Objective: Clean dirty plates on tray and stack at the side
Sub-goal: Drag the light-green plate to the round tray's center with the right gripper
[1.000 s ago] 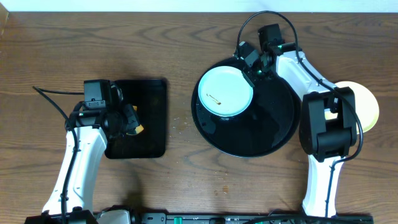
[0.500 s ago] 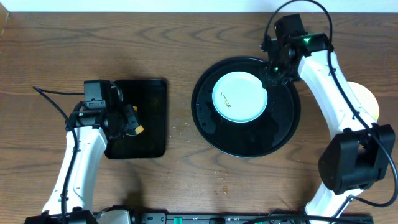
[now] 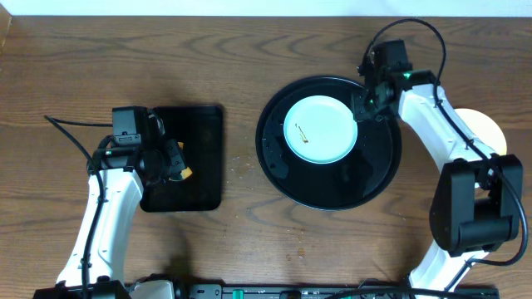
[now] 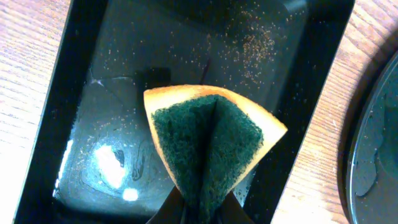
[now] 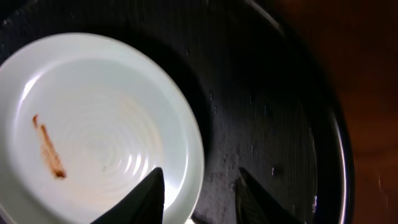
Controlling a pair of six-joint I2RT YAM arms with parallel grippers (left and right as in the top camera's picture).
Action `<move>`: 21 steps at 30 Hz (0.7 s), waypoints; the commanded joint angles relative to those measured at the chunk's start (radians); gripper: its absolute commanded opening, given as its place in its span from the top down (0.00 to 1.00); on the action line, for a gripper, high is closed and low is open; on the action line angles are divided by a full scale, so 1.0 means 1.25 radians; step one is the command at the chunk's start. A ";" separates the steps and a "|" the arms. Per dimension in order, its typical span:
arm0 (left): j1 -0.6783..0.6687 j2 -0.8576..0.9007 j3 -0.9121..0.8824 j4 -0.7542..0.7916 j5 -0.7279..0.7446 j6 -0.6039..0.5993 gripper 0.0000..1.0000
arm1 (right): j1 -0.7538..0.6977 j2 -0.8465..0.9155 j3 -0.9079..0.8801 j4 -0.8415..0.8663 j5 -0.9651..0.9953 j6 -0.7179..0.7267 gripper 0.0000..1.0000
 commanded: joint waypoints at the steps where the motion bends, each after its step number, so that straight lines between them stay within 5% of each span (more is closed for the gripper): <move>1: 0.004 0.003 -0.002 -0.001 -0.011 0.013 0.92 | -0.012 0.023 -0.050 0.069 -0.043 -0.102 0.64; 5: 0.004 0.003 -0.002 -0.001 -0.011 0.013 0.92 | -0.012 0.041 -0.094 0.168 -0.091 -0.103 0.66; 15: 0.004 0.003 -0.002 0.005 -0.011 0.013 0.92 | 0.002 0.062 -0.149 0.248 -0.021 -0.082 0.99; 21: 0.004 0.003 -0.002 0.005 -0.011 0.013 0.92 | -0.003 0.023 -0.147 0.188 -0.004 0.047 0.99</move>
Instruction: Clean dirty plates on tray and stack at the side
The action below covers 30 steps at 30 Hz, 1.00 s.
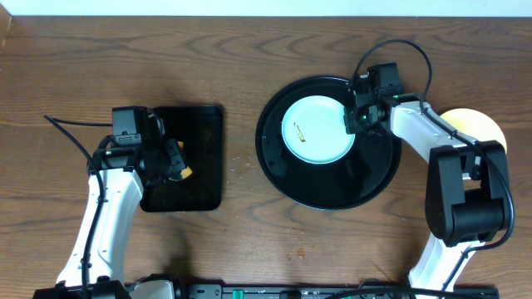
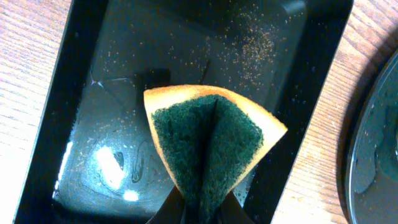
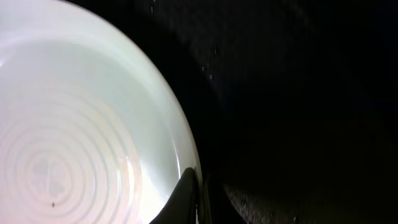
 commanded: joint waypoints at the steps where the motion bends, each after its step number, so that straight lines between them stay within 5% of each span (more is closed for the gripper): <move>1: 0.004 0.003 -0.002 0.002 -0.010 0.013 0.92 | -0.002 -0.033 -0.003 -0.051 0.061 0.139 0.99; 9: 0.004 0.003 -0.002 0.003 -0.010 0.042 0.92 | -0.015 -0.047 -0.004 -0.163 0.067 0.210 0.98; 16: 0.003 0.003 -0.002 0.049 -0.011 0.086 0.92 | -0.011 -0.047 -0.004 -0.175 0.060 0.147 0.61; 26: 0.002 0.107 -0.005 0.128 -0.130 0.088 0.87 | -0.014 -0.047 -0.021 -0.219 0.064 0.090 0.58; 30: 0.002 0.160 -0.005 0.147 -0.130 0.089 0.36 | -0.007 -0.047 -0.025 -0.205 0.064 0.077 0.57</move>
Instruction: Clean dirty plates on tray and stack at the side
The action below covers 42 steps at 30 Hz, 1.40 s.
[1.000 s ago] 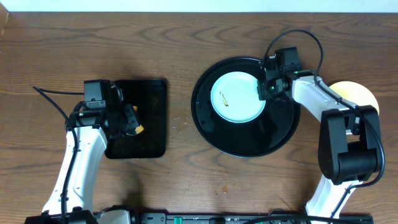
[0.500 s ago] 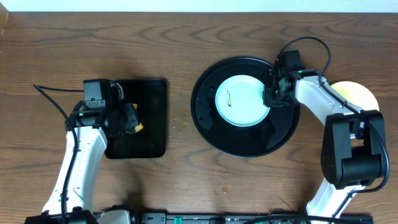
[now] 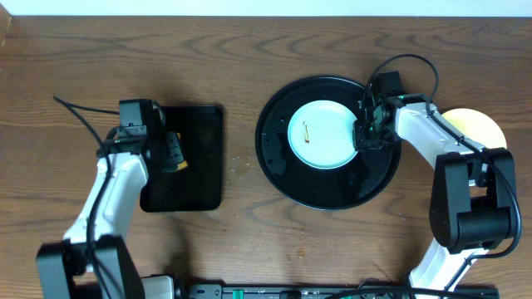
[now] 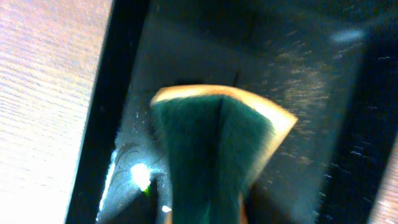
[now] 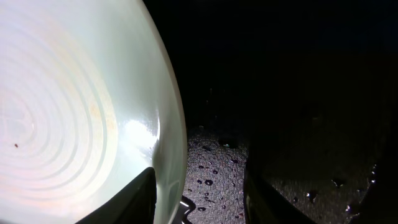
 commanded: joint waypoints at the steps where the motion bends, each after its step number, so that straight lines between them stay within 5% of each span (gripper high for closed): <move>1: 0.003 0.026 -0.005 0.007 -0.026 0.008 0.32 | 0.001 -0.012 -0.012 0.006 0.006 -0.027 0.57; 19: -0.041 0.035 -0.004 0.089 0.070 -0.001 0.30 | 0.006 -0.012 -0.012 0.018 0.006 -0.027 0.54; 33: -0.083 0.151 -0.004 0.101 -0.098 0.000 0.27 | 0.006 -0.012 -0.012 0.017 0.006 -0.027 0.53; 37: -0.081 0.142 -0.003 0.094 -0.164 -0.001 0.39 | 0.006 -0.012 -0.012 0.017 0.006 -0.027 0.53; 42: -0.081 0.095 -0.003 0.057 -0.167 -0.001 0.41 | 0.006 -0.012 -0.012 0.017 0.006 -0.027 0.52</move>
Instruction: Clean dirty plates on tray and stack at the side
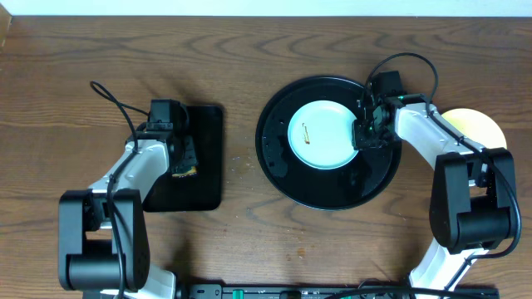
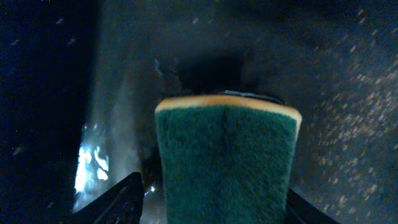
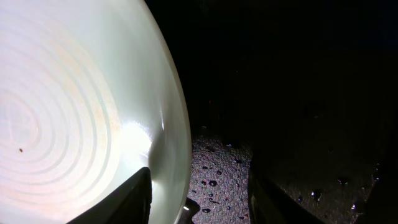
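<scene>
A white plate (image 1: pixel 324 137) with a brown streak (image 1: pixel 307 130) lies in the round black tray (image 1: pixel 332 187). My right gripper (image 1: pixel 366 133) stands open astride the plate's right rim. In the right wrist view the gripper (image 3: pixel 199 177) has one finger over the plate (image 3: pixel 74 112) and the other over the wet tray (image 3: pixel 280 74). My left gripper (image 1: pixel 183 159) is low in the black rectangular tray (image 1: pixel 204 124). A green and yellow sponge (image 2: pixel 227 155) lies flat between its wide jaws (image 2: pixel 211 186). The left finger stands slightly apart from the sponge.
A cream plate (image 1: pixel 482 126) sits on the table right of the round tray, partly behind my right arm. Crumbs speckle the rectangular tray (image 2: pixel 336 93) and the wood between the two trays. A cable loops from each arm.
My left arm has swung and its gripper sits further right and lower in the rectangular tray. Its jaws now stand wide, and the sponge, folded before, lies flat. The right gripper has not moved.
My left gripper held the folded sponge over the rectangular tray while the right hung open by the plate's right rim. The right then shut on the rim, and afterwards stood open astride it. The left has since turned and opened around the sponge.
</scene>
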Controlling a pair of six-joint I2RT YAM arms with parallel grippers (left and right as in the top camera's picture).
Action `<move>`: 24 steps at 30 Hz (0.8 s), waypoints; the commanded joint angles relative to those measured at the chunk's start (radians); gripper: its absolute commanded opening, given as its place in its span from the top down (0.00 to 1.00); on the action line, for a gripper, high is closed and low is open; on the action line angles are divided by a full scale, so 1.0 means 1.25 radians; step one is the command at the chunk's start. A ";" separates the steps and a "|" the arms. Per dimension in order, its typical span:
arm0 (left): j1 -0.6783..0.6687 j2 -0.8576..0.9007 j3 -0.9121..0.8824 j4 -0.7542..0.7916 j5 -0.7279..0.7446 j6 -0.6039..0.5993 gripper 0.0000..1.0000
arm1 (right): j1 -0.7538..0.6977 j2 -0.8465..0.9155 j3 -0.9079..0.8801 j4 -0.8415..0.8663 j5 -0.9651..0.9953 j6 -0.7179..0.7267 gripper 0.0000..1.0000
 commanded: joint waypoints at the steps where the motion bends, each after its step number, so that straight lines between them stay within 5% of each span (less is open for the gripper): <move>1: 0.002 -0.052 -0.002 -0.030 -0.040 -0.004 0.41 | 0.005 -0.011 -0.011 0.002 0.005 -0.008 0.52; 11: 0.002 -0.093 -0.002 -0.007 -0.039 -0.052 0.30 | 0.005 -0.011 -0.011 -0.001 0.005 -0.008 0.52; 24: 0.002 -0.018 -0.003 0.058 0.035 -0.055 0.29 | 0.005 -0.011 -0.011 -0.001 0.005 -0.008 0.49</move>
